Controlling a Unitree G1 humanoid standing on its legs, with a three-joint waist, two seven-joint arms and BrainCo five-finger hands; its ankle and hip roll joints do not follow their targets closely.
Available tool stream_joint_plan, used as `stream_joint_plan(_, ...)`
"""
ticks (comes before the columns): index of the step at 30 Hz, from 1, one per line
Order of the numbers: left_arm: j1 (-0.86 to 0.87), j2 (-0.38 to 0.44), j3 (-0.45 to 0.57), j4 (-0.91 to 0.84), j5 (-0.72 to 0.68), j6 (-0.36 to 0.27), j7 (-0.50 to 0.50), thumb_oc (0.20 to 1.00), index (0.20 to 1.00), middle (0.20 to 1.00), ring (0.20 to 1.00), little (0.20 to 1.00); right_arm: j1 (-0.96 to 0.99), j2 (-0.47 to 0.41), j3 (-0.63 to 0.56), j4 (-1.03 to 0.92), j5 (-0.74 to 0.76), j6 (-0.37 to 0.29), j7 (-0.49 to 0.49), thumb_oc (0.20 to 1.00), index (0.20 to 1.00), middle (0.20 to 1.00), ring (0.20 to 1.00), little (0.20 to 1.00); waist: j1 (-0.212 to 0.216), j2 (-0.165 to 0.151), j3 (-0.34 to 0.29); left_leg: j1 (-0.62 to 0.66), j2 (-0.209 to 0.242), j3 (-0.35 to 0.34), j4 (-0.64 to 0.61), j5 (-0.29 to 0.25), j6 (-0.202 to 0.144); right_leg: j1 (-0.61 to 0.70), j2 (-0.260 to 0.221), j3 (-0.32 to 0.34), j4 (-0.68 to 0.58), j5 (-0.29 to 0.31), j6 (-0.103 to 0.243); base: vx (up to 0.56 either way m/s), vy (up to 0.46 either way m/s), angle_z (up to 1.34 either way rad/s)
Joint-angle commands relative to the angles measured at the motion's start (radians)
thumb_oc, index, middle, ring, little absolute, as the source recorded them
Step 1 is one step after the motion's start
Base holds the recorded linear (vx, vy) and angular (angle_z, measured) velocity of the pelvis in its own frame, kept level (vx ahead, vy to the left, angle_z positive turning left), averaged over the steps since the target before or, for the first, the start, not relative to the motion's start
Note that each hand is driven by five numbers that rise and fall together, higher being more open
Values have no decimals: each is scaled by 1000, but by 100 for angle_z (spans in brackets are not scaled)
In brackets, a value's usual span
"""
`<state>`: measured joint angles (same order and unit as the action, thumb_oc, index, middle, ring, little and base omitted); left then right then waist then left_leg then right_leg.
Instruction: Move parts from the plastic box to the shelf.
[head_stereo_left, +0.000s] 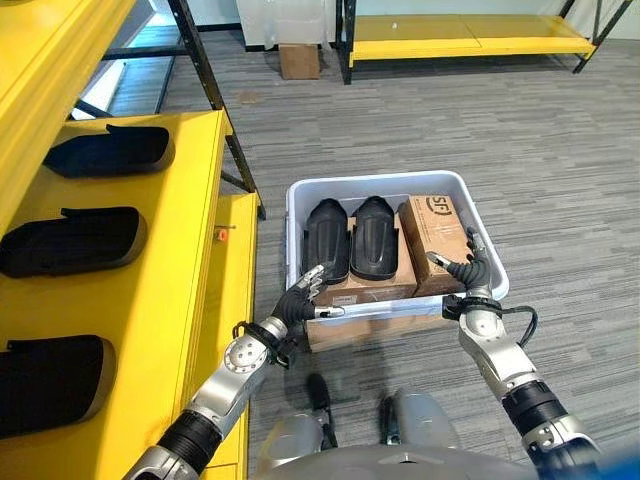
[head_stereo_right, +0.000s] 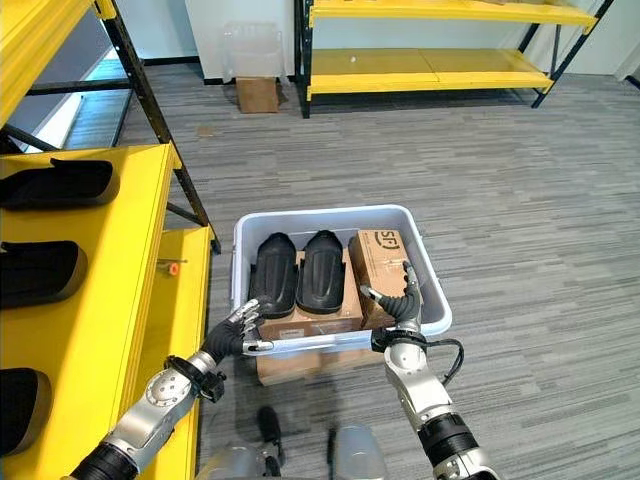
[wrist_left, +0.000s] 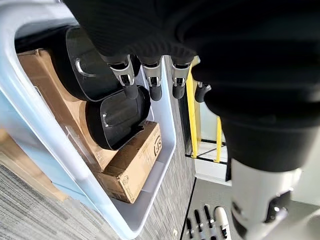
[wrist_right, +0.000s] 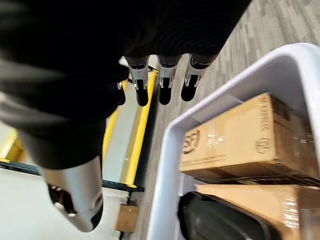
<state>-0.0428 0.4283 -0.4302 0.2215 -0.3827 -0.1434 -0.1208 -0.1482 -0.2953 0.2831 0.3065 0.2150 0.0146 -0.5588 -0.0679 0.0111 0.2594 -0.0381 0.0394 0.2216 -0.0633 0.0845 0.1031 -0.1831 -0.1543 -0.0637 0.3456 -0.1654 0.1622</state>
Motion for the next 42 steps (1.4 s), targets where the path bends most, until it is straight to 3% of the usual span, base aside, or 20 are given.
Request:
stream_joint_plan(1, 15, 10, -4, -43, -46, -25, 33, 1000, 1000, 1000, 1000, 1000, -10, -16, -31, -43, 25, -36, -19, 1000, 1000, 1000, 1000, 1000, -10, 13, -5, 131, 21, -26, -24, -135, -73, 20, 28, -9, -45, 195, -6, 107, -349, 49)
stream_joint_plan(3, 41, 6, 9, -66, -47, -17, 69, 1000, 1000, 1000, 1000, 1000, -7, -17, -28, -53, 42, 3, 3, 1000, 1000, 1000, 1000, 1000, 7, 12, -13, 134, 52, 3, -24, -116, -100, 93, 18, -89, -146, 142, -10, 102, -372, 40)
stream_joint_plan(5, 49, -3, 13, -70, -68, -23, 91, 1000, 1000, 1000, 1000, 1000, -8, -23, -7, -60, 39, 6, -11, 1000, 1000, 1000, 1000, 1000, 18, 8, -18, 126, 74, 11, -24, -92, -119, 134, 29, -115, -179, 115, -28, 30, -246, 17)
stream_joint_plan(10, 58, -22, 10, -77, -70, -43, 49, 1000, 1000, 1000, 1000, 1000, -15, -47, 1, -42, 42, -6, -41, 1000, 1000, 1000, 1000, 1000, 31, 8, -24, 102, 87, -34, -20, -60, -147, 203, 62, -119, -223, 84, -68, 51, -191, 12)
stream_joint_plan(15, 59, -27, 17, -77, -75, -25, 21, 1000, 1000, 1000, 1000, 1000, -19, -76, -1, -53, 17, -44, 1, 1000, 1000, 1000, 1000, 1000, 31, 9, -11, 93, 99, -66, 6, -49, -163, 232, 83, -125, -198, 48, -102, 70, -88, 13)
stream_joint_plan(20, 62, -30, 14, -78, -83, -35, 22, 1000, 1000, 1000, 1000, 1000, -46, -88, 3, -69, 12, -63, 8, 1000, 1000, 1000, 1000, 1000, 38, 9, -1, 79, 107, -68, 32, -46, -172, 242, 87, -141, -184, 31, -116, 84, -54, 18)
stream_joint_plan(27, 56, -20, 16, -98, -124, -15, 47, 1000, 1000, 1000, 1000, 1000, -154, -110, -4, -76, 3, -58, 61, 1000, 1000, 1000, 1000, 1000, 62, 25, 21, 49, 96, -90, 48, -45, -183, 213, 82, -168, -160, 23, -123, 56, 17, 14)
stream_joint_plan(30, 59, -18, 23, -114, -115, -35, 74, 1000, 1000, 1000, 1000, 1000, -177, -113, 11, -87, 16, -10, 73, 1000, 1000, 1000, 1000, 1000, 73, 36, 37, 33, 82, -99, 47, -46, -183, 190, 76, -176, -153, 25, -122, 39, 61, 11)
stream_joint_plan(33, 55, -14, 26, -125, -119, -46, 88, 1000, 1000, 1000, 1000, 1000, -183, -109, 17, -86, 12, -4, 73, 1000, 1000, 1000, 1000, 1000, 76, 41, 47, 26, 76, -102, 45, -46, -181, 175, 74, -176, -146, 25, -121, 0, 37, 12)
stream_joint_plan(38, 29, -4, 40, -166, -127, -68, 112, 1000, 1000, 1000, 1000, 1000, -205, -86, 31, -74, 30, -14, 41, 1000, 1000, 1000, 1000, 1000, 87, 59, 91, -14, 58, -111, 45, -46, -175, 121, 69, -175, -126, 25, -121, -73, 51, 10)
stream_joint_plan(42, -44, 12, 36, -205, -137, -54, 141, 1000, 1000, 1000, 1000, 1000, -282, -65, 36, -38, 78, 11, -39, 1000, 1000, 1000, 1000, 1000, 100, 74, 152, -76, 37, -123, 43, -45, -163, 48, 70, -166, -104, 28, -118, -129, 21, 6)
